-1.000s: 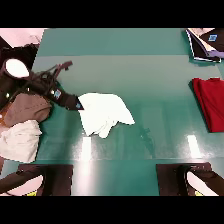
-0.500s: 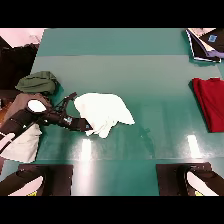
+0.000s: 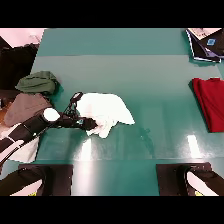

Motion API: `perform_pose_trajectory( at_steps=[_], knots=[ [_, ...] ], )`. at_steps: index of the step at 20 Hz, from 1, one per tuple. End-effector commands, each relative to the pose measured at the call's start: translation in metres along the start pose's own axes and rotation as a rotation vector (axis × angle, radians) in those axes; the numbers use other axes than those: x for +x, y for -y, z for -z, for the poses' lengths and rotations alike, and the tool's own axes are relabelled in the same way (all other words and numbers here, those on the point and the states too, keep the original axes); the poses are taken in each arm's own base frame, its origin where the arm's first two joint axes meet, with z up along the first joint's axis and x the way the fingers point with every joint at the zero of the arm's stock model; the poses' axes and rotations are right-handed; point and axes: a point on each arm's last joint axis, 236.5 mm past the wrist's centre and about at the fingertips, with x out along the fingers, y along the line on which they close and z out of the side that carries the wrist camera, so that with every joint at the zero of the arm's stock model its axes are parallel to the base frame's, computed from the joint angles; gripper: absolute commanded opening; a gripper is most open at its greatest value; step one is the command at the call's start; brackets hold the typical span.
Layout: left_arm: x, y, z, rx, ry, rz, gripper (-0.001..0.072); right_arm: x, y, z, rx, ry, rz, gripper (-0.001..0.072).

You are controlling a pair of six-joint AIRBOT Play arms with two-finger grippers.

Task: Fold the shirts.

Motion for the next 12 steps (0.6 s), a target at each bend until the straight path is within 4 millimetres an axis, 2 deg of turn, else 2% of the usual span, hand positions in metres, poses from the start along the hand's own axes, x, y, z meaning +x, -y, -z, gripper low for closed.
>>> perform_pose_trajectory(
  at_steps=[1,4,6,7,9,11,12],
  knots=[
    [0.002,-0.001,-0.003,0.011,0.019,-0.022,0.0026,0.000,-0.001,0.005,0.000,-0.022,-0.002,0.0015],
    [-0.005,0.008,-0.004,0.025,-0.012,-0.002,0.0025,-0.001,-0.001,0.013,0.000,-0.056,-0.003,0.0015],
    [-0.027,0.023,-0.016,0.110,-0.036,0.004,0.0025,0.002,0.001,0.025,0.007,-0.097,-0.004,0.0015],
    [-0.046,0.029,-0.028,0.177,-0.024,-0.014,0.0025,0.007,0.005,0.037,0.023,-0.130,-0.003,0.0015],
    [-0.092,0.038,-0.049,0.295,0.009,-0.069,0.0025,0.026,0.017,0.077,0.076,-0.231,0.000,0.0015],
    [-0.135,0.039,-0.058,0.382,0.016,-0.149,0.0026,0.051,0.030,0.133,0.143,-0.366,-0.001,0.0044],
    [-0.150,0.036,-0.058,0.405,0.007,-0.188,0.0026,0.066,0.035,0.164,0.175,-0.438,-0.003,0.0260]
  ],
)
